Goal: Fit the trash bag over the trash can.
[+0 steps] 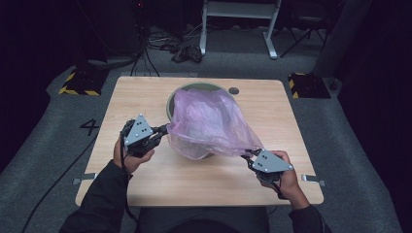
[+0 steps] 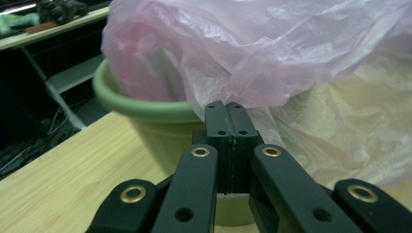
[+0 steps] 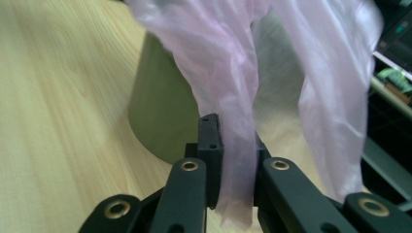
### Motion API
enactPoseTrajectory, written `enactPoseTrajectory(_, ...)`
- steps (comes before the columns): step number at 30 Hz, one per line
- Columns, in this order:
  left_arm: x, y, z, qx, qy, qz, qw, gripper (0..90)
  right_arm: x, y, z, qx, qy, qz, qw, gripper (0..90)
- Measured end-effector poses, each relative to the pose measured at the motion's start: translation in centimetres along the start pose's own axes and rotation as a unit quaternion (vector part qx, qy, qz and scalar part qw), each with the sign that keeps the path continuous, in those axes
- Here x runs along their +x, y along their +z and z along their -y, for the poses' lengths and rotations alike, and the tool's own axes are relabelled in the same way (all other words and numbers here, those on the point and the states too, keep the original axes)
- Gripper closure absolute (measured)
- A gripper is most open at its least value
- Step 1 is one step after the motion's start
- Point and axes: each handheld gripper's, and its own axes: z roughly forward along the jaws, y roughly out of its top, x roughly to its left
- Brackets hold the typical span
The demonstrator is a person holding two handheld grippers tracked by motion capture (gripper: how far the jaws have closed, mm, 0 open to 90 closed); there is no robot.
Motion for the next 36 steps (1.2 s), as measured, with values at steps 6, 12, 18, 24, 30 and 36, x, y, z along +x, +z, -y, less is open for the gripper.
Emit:
enactPoseTrajectory(6,1.4,0.5,0.6,0.008,-0.014,-0.016,0.9997,89.9,-0.3,2.7,0.7,0.025,0.005,0.000,0.9997,86.5)
enactPoseTrajectory(12,1.8,0.9,0.9,0.011,-0.018,-0.024,0.9995,89.9,-0.2,4.0,1.4,0.043,0.004,-0.007,0.9991,66.7)
enactPoseTrajectory(18,1.7,0.6,0.9,0.004,-0.019,-0.028,0.9994,89.9,0.7,1.1,0.2,0.010,-0.016,-0.046,0.9988,51.1)
enactPoseTrajectory(24,1.6,0.4,0.8,0.004,-0.016,-0.032,0.9994,89.9,1.9,-2.4,-1.6,-0.035,-0.042,-0.089,0.9945,42.3)
enactPoseTrajectory(30,1.7,0.5,0.8,0.004,-0.017,-0.036,0.9992,89.9,2.3,-4.5,-3.0,-0.077,-0.045,-0.093,0.9917,39.9)
enactPoseTrajectory(36,1.7,0.6,0.8,0.006,-0.016,-0.032,0.9993,89.6,1.8,-4.0,-4.2,-0.065,-0.070,-0.024,0.9952,36.3)
